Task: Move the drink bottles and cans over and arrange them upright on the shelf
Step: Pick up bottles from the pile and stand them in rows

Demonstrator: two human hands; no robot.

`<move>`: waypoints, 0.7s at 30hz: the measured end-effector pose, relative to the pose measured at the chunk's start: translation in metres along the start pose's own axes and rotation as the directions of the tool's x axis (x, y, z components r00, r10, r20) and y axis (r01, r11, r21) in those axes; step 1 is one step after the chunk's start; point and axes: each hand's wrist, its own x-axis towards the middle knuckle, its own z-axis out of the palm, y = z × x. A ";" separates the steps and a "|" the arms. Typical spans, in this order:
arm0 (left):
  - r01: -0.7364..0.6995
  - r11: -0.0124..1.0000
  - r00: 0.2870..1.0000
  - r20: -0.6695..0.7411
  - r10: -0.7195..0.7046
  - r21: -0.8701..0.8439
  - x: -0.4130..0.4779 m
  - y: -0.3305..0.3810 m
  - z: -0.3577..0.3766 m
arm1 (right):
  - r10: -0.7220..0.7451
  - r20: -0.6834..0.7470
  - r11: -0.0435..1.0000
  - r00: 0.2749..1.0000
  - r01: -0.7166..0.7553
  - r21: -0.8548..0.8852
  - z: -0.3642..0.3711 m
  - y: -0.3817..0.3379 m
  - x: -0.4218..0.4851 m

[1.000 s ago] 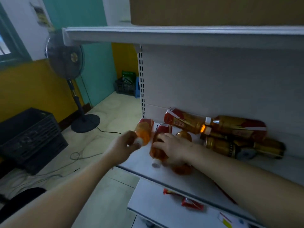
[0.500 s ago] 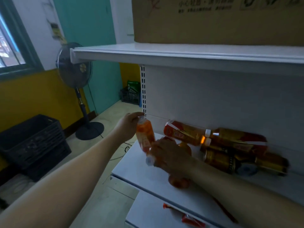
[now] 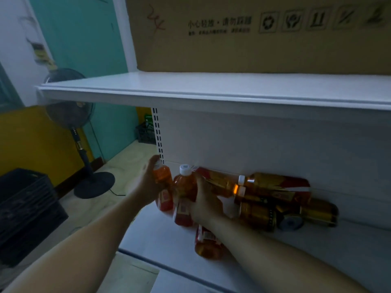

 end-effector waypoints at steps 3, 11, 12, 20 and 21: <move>-0.051 0.979 0.998 0.030 0.059 -0.198 -0.010 0.006 -0.010 | -0.098 -0.154 0.969 0.983 0.129 0.210 -0.014 -0.012 -0.017; -0.144 0.869 0.990 -0.062 0.130 -0.473 -0.036 0.080 -0.024 | 0.060 -0.561 0.828 0.825 0.273 0.490 -0.114 -0.044 -0.087; -0.149 0.841 0.986 -0.015 0.165 -0.520 -0.044 0.093 -0.017 | 0.064 -0.573 0.841 0.817 0.265 0.471 -0.121 -0.040 -0.100; -0.229 0.804 0.850 0.290 0.440 -0.549 -0.120 0.183 0.105 | 0.206 -0.718 0.902 0.665 0.156 0.404 -0.205 0.037 -0.229; -0.234 0.791 0.826 0.313 0.468 -0.565 -0.132 0.198 0.126 | 0.220 -0.740 0.913 0.635 0.134 0.386 -0.221 0.049 -0.250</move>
